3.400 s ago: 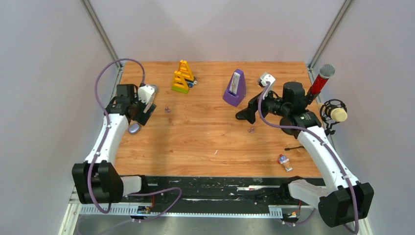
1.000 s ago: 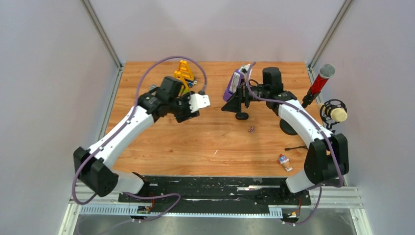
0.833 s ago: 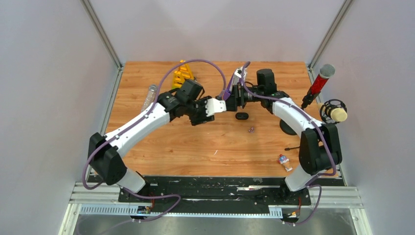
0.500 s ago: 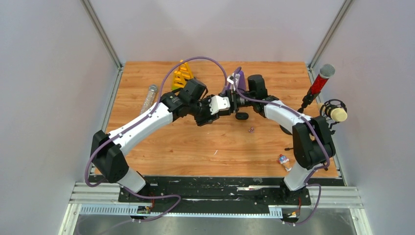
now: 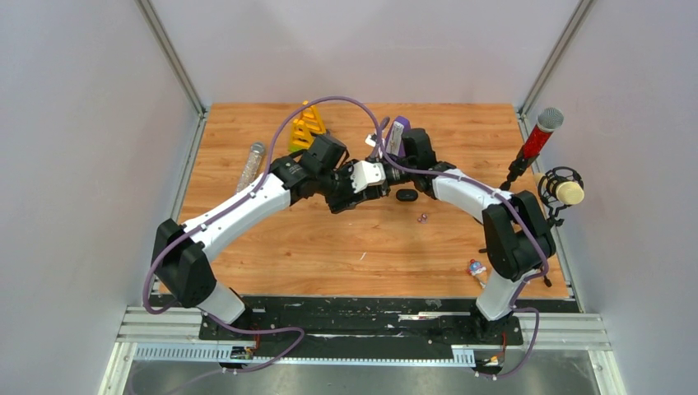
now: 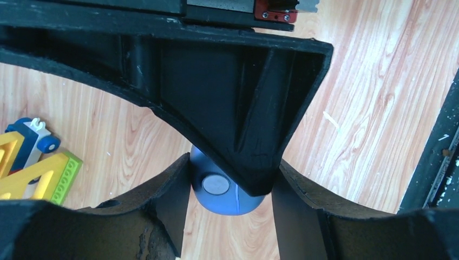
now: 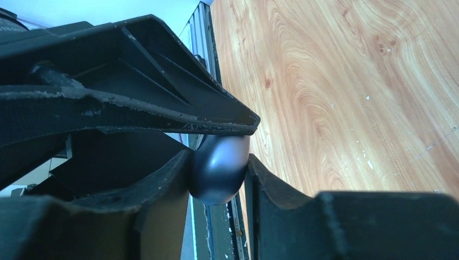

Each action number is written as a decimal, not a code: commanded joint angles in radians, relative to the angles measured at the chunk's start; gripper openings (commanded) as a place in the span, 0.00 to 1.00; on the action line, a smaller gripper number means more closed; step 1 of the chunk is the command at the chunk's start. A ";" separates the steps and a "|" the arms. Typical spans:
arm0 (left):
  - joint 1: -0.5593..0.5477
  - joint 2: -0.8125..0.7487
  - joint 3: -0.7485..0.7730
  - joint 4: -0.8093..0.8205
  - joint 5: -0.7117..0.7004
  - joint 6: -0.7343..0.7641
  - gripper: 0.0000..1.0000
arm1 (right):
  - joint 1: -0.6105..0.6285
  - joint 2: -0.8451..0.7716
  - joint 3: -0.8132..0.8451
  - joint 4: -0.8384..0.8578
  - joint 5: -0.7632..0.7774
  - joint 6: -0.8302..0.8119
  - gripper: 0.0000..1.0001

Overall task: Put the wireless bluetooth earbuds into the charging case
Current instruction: Pass from the left arm to the right, then pass from the right arm to the left

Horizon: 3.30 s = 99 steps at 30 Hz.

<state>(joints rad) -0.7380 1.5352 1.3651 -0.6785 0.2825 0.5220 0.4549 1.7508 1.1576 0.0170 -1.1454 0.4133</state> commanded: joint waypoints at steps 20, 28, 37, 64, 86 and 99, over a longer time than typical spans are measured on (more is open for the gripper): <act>0.300 -0.071 0.046 -0.016 0.638 -0.122 1.00 | -0.068 -0.193 0.017 -0.377 -0.071 -0.618 0.16; 0.305 0.121 0.162 -0.102 0.874 -0.167 1.00 | -0.067 -0.312 -0.049 -0.383 -0.121 -0.761 0.17; 0.288 0.113 0.131 -0.046 0.951 -0.220 0.99 | -0.054 -0.255 -0.041 -0.406 -0.115 -0.797 0.17; 0.187 0.132 0.121 -0.136 0.801 -0.095 0.77 | -0.010 -0.199 0.006 -0.449 -0.121 -0.795 0.16; 0.158 0.153 0.142 -0.159 0.815 -0.085 0.46 | -0.031 -0.172 0.017 -0.468 -0.154 -0.806 0.16; 0.158 0.138 0.115 -0.113 0.815 -0.121 0.27 | -0.046 -0.177 0.026 -0.475 -0.122 -0.794 0.56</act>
<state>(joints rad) -0.5747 1.6985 1.4841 -0.8272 1.0641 0.4252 0.4271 1.5715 1.1393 -0.4747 -1.2667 -0.3676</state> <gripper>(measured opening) 0.391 0.486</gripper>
